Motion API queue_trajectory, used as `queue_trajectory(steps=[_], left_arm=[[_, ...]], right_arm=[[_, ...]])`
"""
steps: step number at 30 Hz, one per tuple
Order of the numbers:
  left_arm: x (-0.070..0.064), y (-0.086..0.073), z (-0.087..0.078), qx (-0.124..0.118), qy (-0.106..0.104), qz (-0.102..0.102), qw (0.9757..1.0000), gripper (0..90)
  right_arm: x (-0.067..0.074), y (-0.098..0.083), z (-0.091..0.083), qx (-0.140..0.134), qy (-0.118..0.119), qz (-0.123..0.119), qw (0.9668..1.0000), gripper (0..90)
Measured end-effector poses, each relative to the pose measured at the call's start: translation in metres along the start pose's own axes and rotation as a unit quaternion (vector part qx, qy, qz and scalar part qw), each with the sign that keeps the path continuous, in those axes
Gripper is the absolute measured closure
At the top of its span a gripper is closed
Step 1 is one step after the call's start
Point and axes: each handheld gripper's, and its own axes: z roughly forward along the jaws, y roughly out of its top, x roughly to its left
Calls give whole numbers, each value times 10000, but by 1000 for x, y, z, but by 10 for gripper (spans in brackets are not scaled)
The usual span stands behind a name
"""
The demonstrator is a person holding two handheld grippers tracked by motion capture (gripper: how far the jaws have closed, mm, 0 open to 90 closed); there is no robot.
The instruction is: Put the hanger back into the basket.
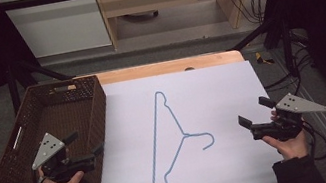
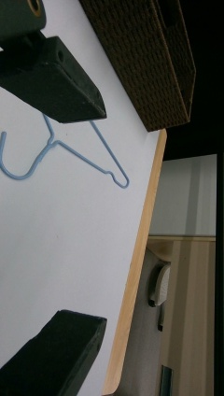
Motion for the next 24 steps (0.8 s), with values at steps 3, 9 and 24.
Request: queue_trajectory(steps=[3,9,24], left_arm=[[-1,0,1,48,-17,50,10000,62],[-8,2,7,92,-58,30,9999,66],[-50,6,36,481,-334,249,9980,89]], right_arm=[[-1,0,0,1,-21,-22,10000,32],[-1,0,-1,22,-34,-27,10000,31],[2,1,1,93,-78,-83,9999,30]])
